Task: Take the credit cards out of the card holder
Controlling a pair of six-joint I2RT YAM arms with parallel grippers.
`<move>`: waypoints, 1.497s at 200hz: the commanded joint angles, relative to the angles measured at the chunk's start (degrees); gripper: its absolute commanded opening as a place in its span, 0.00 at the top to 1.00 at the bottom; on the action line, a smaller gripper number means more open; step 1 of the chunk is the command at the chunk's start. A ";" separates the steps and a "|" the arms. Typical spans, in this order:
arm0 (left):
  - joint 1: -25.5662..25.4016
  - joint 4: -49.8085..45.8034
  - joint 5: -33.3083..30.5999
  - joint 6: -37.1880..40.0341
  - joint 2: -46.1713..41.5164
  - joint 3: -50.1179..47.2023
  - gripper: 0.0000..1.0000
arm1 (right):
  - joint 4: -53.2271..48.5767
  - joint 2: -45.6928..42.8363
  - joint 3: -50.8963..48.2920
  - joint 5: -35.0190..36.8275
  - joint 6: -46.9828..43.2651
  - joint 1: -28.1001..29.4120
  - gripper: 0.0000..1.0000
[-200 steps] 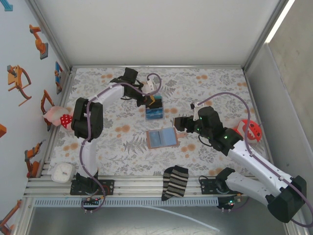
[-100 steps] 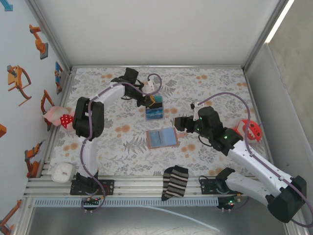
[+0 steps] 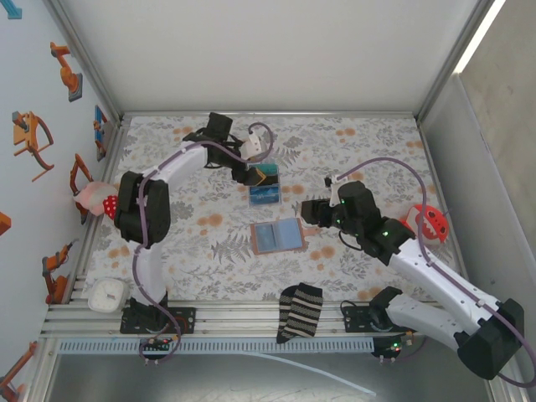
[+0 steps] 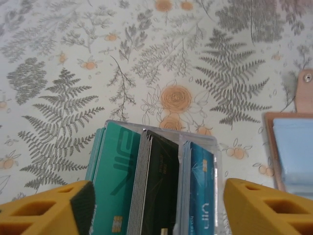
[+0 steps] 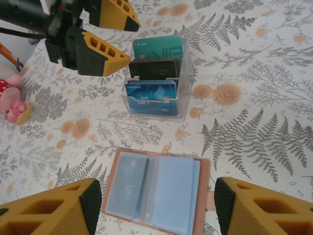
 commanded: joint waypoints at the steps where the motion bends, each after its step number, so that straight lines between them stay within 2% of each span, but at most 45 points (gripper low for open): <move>1: -0.66 8.23 -0.09 -5.34 -8.48 -6.71 0.11 | -1.50 2.17 2.22 -1.94 0.14 0.40 0.44; 3: -0.73 9.22 -0.27 -5.84 -9.10 -7.72 0.02 | -1.58 2.39 2.25 -2.02 0.15 0.45 0.44; 4: -0.71 9.62 -0.35 -6.18 -9.53 -8.10 0.01 | -1.62 2.45 2.26 -2.03 0.13 0.47 0.44; 39: -1.55 22.08 -4.99 -15.47 -21.80 -22.09 0.03 | -3.76 6.33 3.96 -0.17 -0.61 2.85 0.45; 61: -3.79 27.48 -15.86 -21.62 -29.10 -30.10 0.03 | -4.68 9.57 5.30 1.11 -1.02 5.01 0.46; 92: -9.81 29.25 -33.22 -27.34 -37.90 -39.21 0.03 | -7.27 15.89 8.27 4.27 -1.42 9.29 0.45; 129: -11.31 33.75 -42.15 -38.58 -49.88 -50.93 0.03 | -10.24 23.98 12.40 6.13 -1.72 13.74 0.45; 165: -11.25 31.81 -51.28 -47.96 -61.09 -57.67 0.03 | -11.24 30.96 15.41 6.06 -1.99 16.75 0.45; 211: -10.83 24.12 -64.39 -63.34 -69.60 -62.11 0.03 | -14.10 40.36 21.51 5.30 -3.63 19.63 0.45; 234: -10.46 23.83 -68.91 -69.34 -73.09 -64.59 0.03 | -15.24 44.57 24.41 5.43 -4.38 20.35 0.44; 253: -9.41 22.84 -69.91 -73.27 -75.68 -65.66 0.03 | -15.63 46.95 25.81 5.49 -4.60 20.61 0.43; 299: -7.73 20.04 -69.21 -74.20 -77.80 -66.04 0.03 | -16.60 50.76 27.57 6.43 -4.25 20.59 0.39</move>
